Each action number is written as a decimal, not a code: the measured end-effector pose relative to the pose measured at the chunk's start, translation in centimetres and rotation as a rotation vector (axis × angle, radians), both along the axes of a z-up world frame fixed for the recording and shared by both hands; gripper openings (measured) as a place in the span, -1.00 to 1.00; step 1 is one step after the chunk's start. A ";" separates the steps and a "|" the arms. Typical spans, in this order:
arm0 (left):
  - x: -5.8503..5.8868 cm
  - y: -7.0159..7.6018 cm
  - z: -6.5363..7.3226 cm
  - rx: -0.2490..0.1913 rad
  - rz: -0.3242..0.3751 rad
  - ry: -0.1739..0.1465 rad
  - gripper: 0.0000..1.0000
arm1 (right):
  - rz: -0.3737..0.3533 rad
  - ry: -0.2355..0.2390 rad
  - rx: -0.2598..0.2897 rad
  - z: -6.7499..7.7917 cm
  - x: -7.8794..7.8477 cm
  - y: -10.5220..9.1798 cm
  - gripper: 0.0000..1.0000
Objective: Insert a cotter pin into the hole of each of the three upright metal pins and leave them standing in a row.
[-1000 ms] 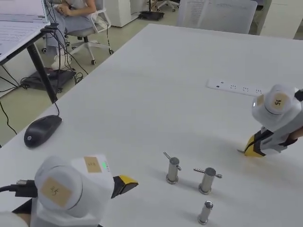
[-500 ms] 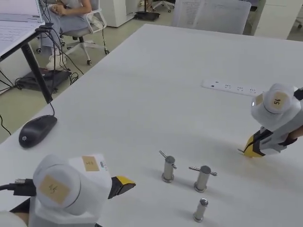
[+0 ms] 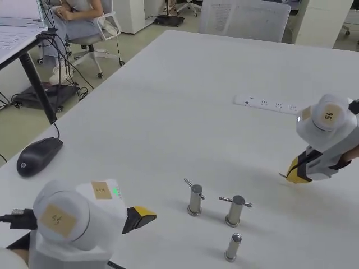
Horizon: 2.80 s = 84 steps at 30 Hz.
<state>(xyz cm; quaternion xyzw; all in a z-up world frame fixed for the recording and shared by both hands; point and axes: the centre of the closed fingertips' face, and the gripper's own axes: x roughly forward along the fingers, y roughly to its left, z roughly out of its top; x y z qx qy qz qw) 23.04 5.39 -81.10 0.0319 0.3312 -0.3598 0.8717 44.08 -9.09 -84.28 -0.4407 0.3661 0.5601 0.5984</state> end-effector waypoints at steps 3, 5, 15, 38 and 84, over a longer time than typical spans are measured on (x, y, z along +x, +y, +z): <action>0.1 -0.1 0.1 -0.005 0.002 -0.001 0.63 | 0.003 -0.003 0.000 0.3 -0.3 -0.1 -0.96; 0.1 -0.2 0.2 -0.012 0.005 0.000 0.63 | 0.005 -0.005 -0.001 0.5 -0.5 -0.2 -0.96; 0.3 -0.3 0.5 -0.034 0.010 -0.004 0.58 | 0.012 -0.011 0.015 1.6 -2.0 -0.1 -0.96; 1.1 -0.9 1.2 -0.084 0.017 -0.011 0.39 | 0.040 -0.036 0.069 4.1 -6.1 0.3 -0.96; 5.6 -7.2 3.1 -0.186 -0.084 -0.048 -0.02 | -0.065 -0.082 0.182 4.2 -13.2 0.1 -0.96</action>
